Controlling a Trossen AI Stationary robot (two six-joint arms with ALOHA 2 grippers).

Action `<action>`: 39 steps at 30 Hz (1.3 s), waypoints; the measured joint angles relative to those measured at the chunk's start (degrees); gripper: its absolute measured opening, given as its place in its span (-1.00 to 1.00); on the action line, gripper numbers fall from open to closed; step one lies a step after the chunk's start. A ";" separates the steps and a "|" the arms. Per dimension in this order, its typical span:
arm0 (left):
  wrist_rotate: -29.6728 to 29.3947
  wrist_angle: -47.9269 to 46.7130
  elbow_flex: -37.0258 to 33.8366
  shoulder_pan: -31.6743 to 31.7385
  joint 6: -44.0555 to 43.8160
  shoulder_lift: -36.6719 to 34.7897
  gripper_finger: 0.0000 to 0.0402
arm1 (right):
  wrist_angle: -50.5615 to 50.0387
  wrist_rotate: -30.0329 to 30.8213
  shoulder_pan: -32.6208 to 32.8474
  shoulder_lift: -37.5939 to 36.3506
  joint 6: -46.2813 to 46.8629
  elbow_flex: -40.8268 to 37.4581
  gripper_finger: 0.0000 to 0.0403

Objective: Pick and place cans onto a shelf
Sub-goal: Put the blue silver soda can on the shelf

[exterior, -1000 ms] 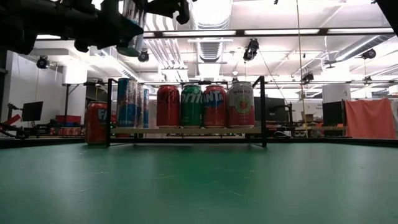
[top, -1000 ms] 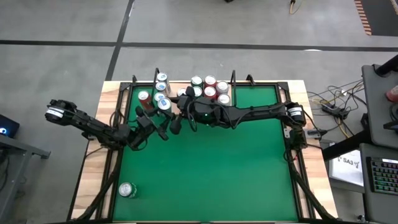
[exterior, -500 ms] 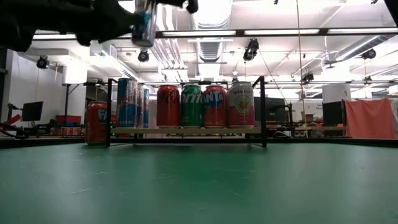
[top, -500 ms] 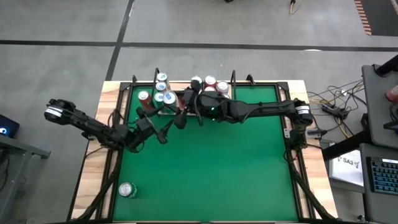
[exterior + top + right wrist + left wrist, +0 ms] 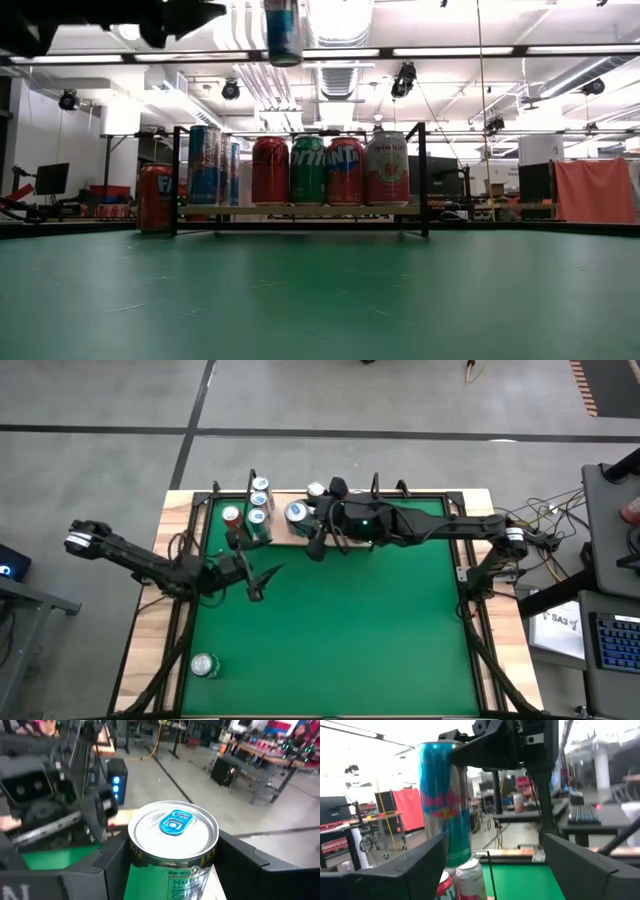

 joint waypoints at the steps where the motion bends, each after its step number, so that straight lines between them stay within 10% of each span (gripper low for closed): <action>1: 0.17 -3.05 1.34 0.27 -0.11 -0.33 0.54 | -1.14 -0.03 -0.01 -0.51 0.32 -0.30 0.11; 21: 1.34 -49.91 13.02 2.27 8.12 -24.25 0.54 | 10.96 -7.82 -0.55 -2.69 5.13 -16.59 0.12; 30: 17.08 -50.24 9.79 6.33 11.85 -33.96 0.54 | 24.31 -13.07 -1.10 8.23 -1.23 -14.46 0.12; 39: 15.09 -50.32 6.17 7.75 11.61 -38.35 0.54 | 30.38 -20.93 -5.77 14.02 2.92 -13.18 0.12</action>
